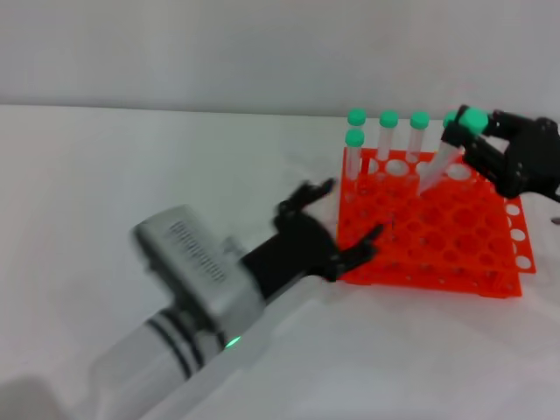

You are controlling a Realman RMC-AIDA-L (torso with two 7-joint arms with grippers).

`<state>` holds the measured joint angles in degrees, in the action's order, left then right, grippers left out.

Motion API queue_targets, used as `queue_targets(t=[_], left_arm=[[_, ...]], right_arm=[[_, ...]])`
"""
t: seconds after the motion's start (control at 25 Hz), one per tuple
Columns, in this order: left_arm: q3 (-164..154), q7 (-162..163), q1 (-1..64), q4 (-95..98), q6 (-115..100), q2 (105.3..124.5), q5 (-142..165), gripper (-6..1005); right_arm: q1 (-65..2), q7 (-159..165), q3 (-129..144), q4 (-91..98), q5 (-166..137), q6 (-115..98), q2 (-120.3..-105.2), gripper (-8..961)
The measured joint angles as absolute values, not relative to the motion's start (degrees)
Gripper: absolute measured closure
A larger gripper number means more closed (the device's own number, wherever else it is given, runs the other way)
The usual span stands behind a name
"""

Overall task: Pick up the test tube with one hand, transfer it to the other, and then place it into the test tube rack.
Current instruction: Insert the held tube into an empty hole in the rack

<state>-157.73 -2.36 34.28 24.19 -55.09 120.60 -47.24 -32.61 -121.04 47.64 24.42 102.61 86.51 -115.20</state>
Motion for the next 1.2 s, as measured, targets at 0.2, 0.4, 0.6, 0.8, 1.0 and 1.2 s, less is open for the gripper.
queue_targets(t=[0.2, 0.4, 0.6, 0.8, 1.0, 1.2], left_arm=[[-152.6, -3.6, 24.3, 23.9, -63.3, 120.42, -47.2, 151], [-147.8, -2.5, 17.2, 23.5, -65.9, 120.23, -50.3, 128], [-147.9, -2.0, 14.6, 22.0, -68.4, 120.14, -55.6, 130], [-147.7, -1.7, 13.7, 21.3, -69.3, 120.12, -57.2, 131], [-147.7, -1.7, 13.9, 20.5, -69.6, 120.06, -58.4, 131], [-147.7, -1.7, 14.3, 20.3, -69.6, 120.05, -58.4, 132]], right_arm=[[-36.2, -121.2, 48.0, 24.5, 102.7, 80.7, -115.32, 696], [-40.3, -120.7, 52.1, 24.6, 102.4, 74.9, -115.31, 692], [-43.6, -119.0, 58.6, 24.6, 102.6, 67.0, -115.36, 689], [-45.6, -118.2, 61.9, 24.3, 102.8, 61.8, -116.1, 685], [-46.1, -118.1, 63.0, 23.9, 104.3, 59.4, -116.17, 682], [-45.8, -118.1, 63.1, 23.5, 105.3, 57.7, -116.19, 679]])
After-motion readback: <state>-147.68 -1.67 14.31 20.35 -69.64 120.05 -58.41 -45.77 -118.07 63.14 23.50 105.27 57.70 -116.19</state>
